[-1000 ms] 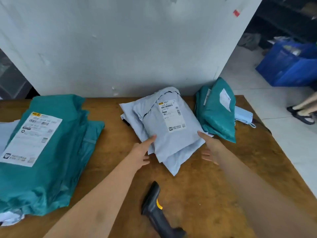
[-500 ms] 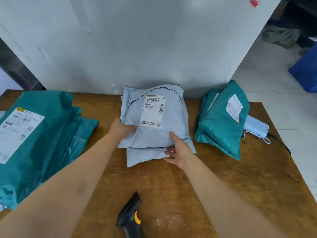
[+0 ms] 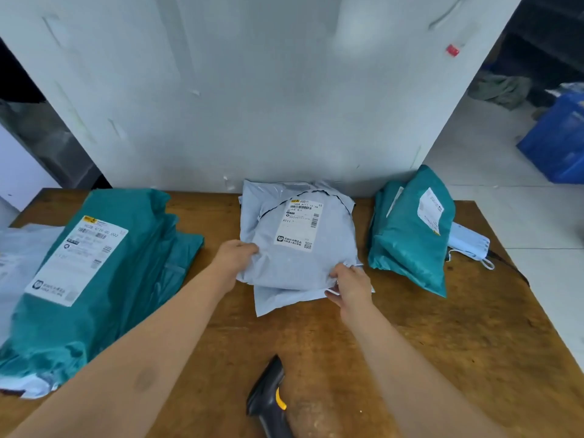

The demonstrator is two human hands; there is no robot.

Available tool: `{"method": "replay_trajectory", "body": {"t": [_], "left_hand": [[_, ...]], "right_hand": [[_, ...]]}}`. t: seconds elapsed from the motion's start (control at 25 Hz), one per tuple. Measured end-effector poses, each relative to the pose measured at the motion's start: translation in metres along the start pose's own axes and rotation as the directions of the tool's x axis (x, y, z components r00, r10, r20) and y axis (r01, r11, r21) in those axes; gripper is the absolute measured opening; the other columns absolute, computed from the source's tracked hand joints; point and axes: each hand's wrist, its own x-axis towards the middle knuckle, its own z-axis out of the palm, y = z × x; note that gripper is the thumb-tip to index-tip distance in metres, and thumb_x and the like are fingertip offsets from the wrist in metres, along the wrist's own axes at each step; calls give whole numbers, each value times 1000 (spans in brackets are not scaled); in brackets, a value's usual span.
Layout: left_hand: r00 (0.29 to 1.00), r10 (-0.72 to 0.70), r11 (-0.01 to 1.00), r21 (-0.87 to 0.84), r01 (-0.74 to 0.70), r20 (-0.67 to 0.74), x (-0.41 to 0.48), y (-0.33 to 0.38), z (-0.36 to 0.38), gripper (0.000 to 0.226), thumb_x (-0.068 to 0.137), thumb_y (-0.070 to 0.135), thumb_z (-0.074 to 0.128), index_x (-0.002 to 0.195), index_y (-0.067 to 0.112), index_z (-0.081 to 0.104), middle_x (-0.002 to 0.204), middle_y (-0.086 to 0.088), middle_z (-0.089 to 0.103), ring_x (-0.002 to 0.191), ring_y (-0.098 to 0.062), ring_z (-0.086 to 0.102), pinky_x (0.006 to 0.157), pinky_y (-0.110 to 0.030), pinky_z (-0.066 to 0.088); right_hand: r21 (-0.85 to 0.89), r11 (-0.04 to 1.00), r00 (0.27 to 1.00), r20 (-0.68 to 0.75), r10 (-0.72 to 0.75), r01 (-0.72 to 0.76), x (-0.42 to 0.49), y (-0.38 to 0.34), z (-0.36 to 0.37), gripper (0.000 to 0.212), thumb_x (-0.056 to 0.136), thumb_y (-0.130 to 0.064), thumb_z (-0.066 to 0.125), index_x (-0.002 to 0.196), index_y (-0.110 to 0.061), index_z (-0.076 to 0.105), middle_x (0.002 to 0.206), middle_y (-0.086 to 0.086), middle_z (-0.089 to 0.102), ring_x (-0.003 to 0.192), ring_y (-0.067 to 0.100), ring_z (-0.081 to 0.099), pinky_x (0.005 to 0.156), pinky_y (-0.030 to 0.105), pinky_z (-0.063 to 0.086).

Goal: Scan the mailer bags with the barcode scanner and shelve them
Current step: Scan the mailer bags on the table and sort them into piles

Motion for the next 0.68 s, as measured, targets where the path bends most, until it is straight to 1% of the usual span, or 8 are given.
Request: {"method": "replay_trajectory", "body": {"t": [0.04, 0.12, 0.24, 0.44, 0.52, 0.6, 0.64, 0.68], "left_hand": [[999, -6, 998, -56, 8, 33, -4, -4, -8, 10, 88, 12, 60, 78, 9, 59, 89, -14, 59, 83, -26, 54, 74, -32, 43], [997, 36, 997, -69, -32, 66, -19, -18, -20, 15, 89, 13, 58, 74, 12, 57, 85, -11, 58, 80, -24, 53, 68, -30, 43], [982, 189, 974, -123, -189, -9, -54, -45, -33, 24, 90, 9, 54, 67, 15, 47, 71, -3, 46, 68, -16, 42, 55, -27, 32], [928, 344, 926, -116, -360, -143, -100, -106, -95, 22, 84, -7, 54, 72, 9, 47, 71, -3, 46, 64, -14, 38, 58, -27, 31], [959, 250, 922, -270, -277, -131, -112, -123, -118, 19, 82, -10, 54, 78, 9, 50, 75, -5, 50, 65, -17, 44, 55, -26, 36], [995, 72, 818, -575, -23, 63, -128, -133, -134, 10, 81, 2, 58, 91, 5, 58, 85, -9, 64, 71, -22, 61, 55, -28, 51], [985, 6, 770, -630, 104, 170, -131, -138, -140, 13, 85, 12, 59, 96, 6, 64, 90, -8, 72, 77, -22, 67, 61, -29, 56], [971, -58, 786, -589, 189, 233, -134, -144, -144, 16, 88, 20, 60, 97, 9, 67, 90, -5, 75, 83, -20, 69, 69, -31, 57]], "right_hand": [[8, 1000, 1000, 18, -20, 20, -12, 5, -2, 15, 85, 0, 52, 76, -12, 53, 87, 9, 54, 92, 26, 55, 89, 42, 55], [69, 997, 997, 72, -33, 28, -32, 22, -9, 15, 84, 5, 48, 81, -7, 57, 92, 9, 59, 93, 26, 59, 84, 39, 56], [144, 987, 988, 125, -90, 71, -63, 50, -9, 22, 83, 10, 44, 81, -5, 59, 84, 5, 62, 81, 19, 58, 77, 33, 52], [120, 983, 954, 250, -165, 139, -107, 108, 7, 24, 81, 12, 46, 75, -6, 61, 71, 0, 65, 67, 12, 56, 73, 30, 47], [72, 985, 941, 291, -172, 158, -117, 128, 11, 11, 74, 4, 52, 75, -5, 58, 76, 8, 57, 72, 23, 45, 68, 31, 38], [27, 984, 937, 304, -175, 175, -127, 144, 13, 11, 76, 5, 52, 79, -5, 57, 82, 10, 50, 75, 26, 37, 63, 30, 33], [0, 983, 935, 309, -175, 184, -131, 149, 15, 13, 80, 7, 50, 79, -4, 57, 84, 11, 52, 76, 26, 40, 63, 30, 36], [-40, 980, 932, 319, -172, 195, -137, 153, 15, 16, 83, 7, 49, 79, -5, 59, 86, 11, 56, 77, 27, 44, 65, 32, 40]]}}
